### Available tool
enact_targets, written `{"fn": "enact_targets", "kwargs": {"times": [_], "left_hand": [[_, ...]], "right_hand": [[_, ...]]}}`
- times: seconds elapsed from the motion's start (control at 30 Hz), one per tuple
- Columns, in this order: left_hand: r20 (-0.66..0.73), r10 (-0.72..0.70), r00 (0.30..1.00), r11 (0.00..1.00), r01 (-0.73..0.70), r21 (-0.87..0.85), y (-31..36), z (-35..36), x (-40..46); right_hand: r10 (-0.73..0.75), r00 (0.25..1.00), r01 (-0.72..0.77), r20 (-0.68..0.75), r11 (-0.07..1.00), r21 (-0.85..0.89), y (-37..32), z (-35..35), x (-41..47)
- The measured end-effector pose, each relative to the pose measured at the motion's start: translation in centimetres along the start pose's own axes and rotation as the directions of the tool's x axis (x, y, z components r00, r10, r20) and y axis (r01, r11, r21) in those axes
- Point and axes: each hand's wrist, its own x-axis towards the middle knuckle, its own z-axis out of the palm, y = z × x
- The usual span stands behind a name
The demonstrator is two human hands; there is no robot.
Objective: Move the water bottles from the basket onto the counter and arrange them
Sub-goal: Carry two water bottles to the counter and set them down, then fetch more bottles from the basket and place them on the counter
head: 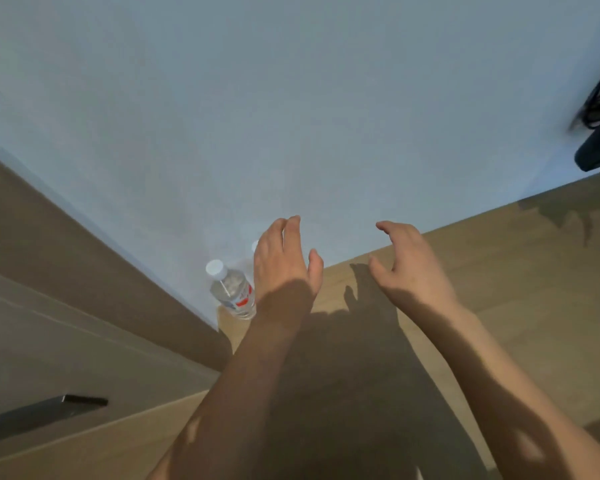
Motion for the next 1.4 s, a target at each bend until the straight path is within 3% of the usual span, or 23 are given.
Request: {"fn": "enact_targets", "kwargs": {"times": [0.2,0.5,1.0,1.1,1.4], "left_hand": [[0.108,0.159,0.981,0.985,-0.151,-0.080,7.6,2.4,-0.3],[0.118,0.417,0.901,0.903,-0.397,-0.164,24.5,6.6,-4.0],[0.056,0.774,0.630,0.605,-0.712,-0.357,61.9,13.7,-19.5],[0.039,0.825,0.564,0.530,-0.747,-0.400,67.7,15.2,-20.4],[0.009,0.883,0.469,0.420,-0.784,-0.456,85.7,26.7,-18.8]], "right_hand": [[0.122,0.989,-0.125,-0.082,0.992,-0.031,5.7,-5.4,-3.4],[0.291,0.923,-0.305,-0.251,0.952,-0.019,16.9,-16.7,-12.1],[0.530,0.672,-0.587,-0.518,0.807,0.063,40.6,-38.7,-32.2],[0.576,0.619,-0.625,-0.534,0.773,0.109,44.5,-42.1,-33.7],[0.651,0.501,-0.706,-0.570,0.689,0.167,59.5,-52.7,-32.1]]}}
